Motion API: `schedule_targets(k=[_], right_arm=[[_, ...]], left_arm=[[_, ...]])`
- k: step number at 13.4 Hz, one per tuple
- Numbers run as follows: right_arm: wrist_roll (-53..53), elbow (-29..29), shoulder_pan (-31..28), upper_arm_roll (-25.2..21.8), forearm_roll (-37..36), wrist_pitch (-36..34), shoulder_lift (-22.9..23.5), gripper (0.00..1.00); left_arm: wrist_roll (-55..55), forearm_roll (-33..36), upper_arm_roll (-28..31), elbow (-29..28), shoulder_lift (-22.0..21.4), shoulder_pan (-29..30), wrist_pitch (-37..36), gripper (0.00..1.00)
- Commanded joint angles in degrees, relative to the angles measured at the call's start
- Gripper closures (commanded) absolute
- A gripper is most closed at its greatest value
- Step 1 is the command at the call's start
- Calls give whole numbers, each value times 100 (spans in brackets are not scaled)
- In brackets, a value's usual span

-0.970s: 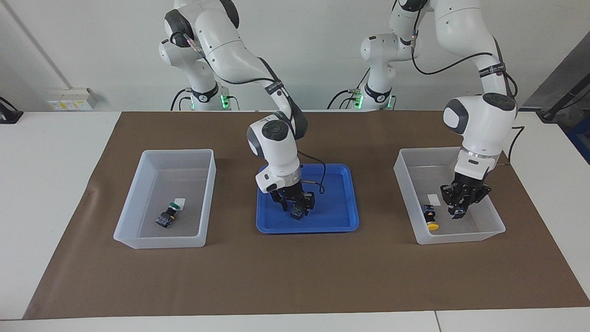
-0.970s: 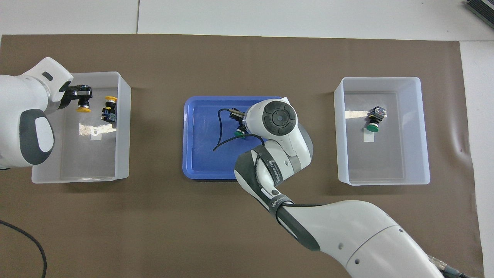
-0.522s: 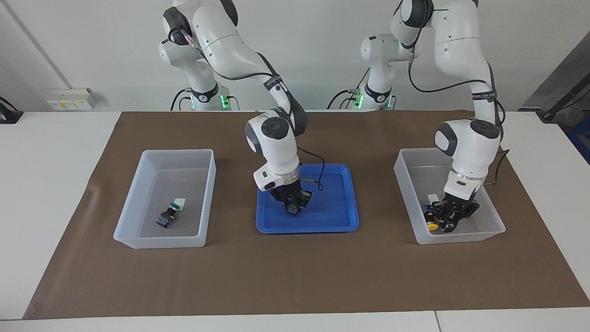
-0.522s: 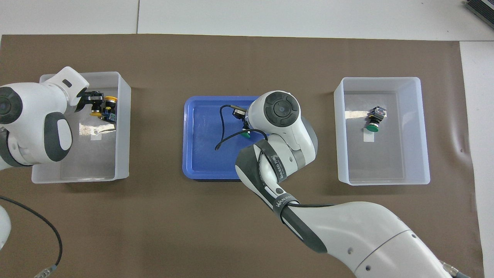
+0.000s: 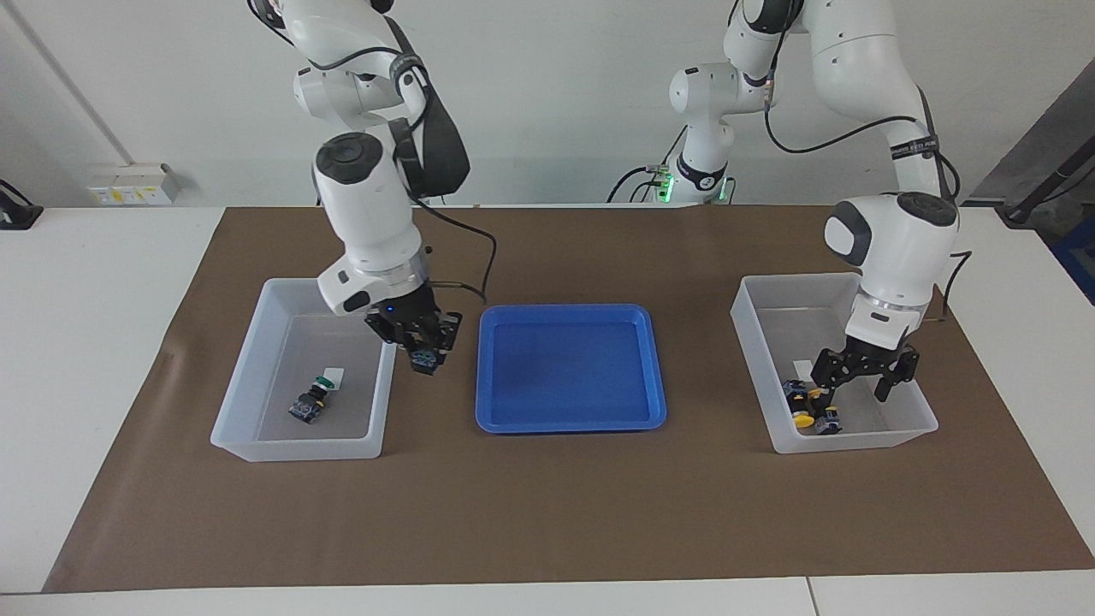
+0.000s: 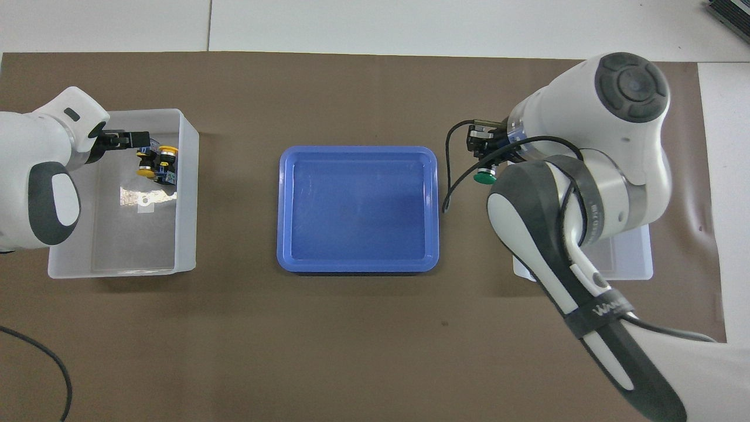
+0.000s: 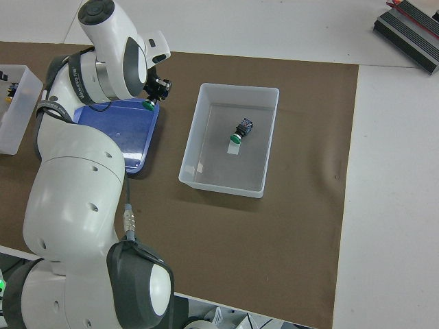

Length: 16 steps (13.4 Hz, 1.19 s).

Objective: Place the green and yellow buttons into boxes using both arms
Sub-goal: 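Place the green button in the right bin with the right gripper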

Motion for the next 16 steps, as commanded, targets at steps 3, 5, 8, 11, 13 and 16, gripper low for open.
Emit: schedule_targets(k=[3, 5, 8, 11, 13, 16], right_arm=[[-2335, -1840, -1151, 87, -44, 388, -930, 100], [-2521, -2772, -1249, 78, -44, 1099, -1229, 100], [-2767, -3469, -1390, 87, 18, 2101, -1248, 100], [-2750, -3585, -1425, 87, 44, 2411, -1099, 89], [-2689, -3576, -1382, 78, 44, 2429, -1081, 38], [-2540, -3244, -1346, 78, 44, 2307, -1072, 0]], left_arm=[[40, -64, -16, -1013, -1494, -330, -810, 0], [-5, -64, -25, -980, -1847, -454, -1413, 0], [39, -46, -43, -106, -1972, -446, -2414, 0], [48, -46, -51, 1223, -1489, -402, -3410, 0], [57, -72, -60, 1874, -1243, -384, -3971, 0], [31, -81, -43, 2124, -1206, -375, -4448, 0]])
